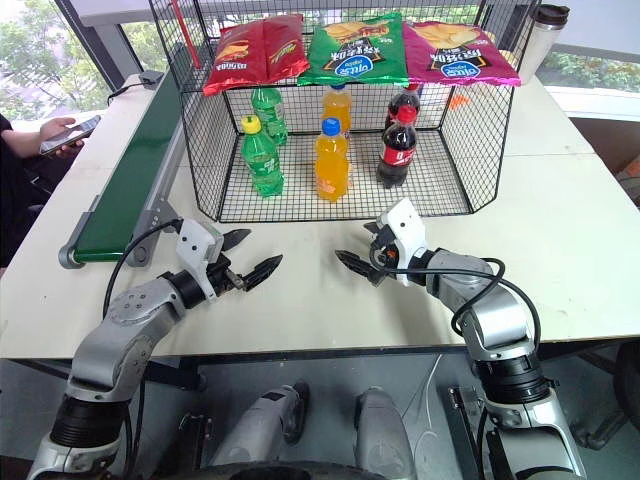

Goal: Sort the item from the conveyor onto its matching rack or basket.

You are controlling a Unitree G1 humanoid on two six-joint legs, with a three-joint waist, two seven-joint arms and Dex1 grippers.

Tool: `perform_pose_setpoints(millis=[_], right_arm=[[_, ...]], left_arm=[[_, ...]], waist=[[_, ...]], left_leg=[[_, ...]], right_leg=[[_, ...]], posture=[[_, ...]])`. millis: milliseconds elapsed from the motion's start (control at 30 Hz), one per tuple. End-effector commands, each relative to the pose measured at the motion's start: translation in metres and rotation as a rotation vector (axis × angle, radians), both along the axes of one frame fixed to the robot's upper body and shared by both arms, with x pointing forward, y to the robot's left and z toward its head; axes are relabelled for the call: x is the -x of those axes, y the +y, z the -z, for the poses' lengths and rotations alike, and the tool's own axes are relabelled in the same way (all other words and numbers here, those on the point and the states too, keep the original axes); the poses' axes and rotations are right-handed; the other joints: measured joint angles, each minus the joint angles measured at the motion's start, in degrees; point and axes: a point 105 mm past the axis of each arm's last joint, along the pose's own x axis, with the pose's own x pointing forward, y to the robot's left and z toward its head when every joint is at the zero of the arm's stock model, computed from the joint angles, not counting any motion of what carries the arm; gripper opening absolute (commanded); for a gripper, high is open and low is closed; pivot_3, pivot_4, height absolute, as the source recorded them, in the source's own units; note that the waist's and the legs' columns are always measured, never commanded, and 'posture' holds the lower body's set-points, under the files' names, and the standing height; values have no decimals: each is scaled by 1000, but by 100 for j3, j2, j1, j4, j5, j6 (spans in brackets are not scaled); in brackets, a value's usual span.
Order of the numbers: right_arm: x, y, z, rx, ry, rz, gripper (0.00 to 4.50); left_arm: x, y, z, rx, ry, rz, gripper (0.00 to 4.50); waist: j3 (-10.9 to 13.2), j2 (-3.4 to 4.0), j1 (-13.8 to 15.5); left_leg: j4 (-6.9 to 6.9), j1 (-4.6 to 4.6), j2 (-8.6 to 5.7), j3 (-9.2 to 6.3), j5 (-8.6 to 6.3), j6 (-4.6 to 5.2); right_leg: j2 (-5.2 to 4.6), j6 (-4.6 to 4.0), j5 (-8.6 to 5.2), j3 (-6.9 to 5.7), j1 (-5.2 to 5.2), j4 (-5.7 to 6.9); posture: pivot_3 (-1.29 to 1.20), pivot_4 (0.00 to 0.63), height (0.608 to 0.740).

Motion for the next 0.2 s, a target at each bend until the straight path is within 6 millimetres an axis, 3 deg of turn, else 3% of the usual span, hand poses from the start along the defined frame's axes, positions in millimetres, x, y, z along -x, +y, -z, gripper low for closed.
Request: perform_pose_setpoints(millis=[33, 200], right_arm=[[0, -1, -7, -17, -33, -4, 4399], [-1, -2, -8, -14, -36, -4, 4399]], left_arm=[[2, -5, -9, 10, -44, 23, 4500], [0, -7, -12, 14, -62, 26, 4500]], waist=[[0, 0, 2], [0, 0, 4]], left_leg=[[0, 0, 0, 0, 0, 0], [0, 0, 0, 1, 0, 0]], right_leg=[[0, -4, -2, 0, 1, 0], [-1, -7, -4, 0, 1, -2]], posture=[[0, 150, 739], [0, 150, 739]])
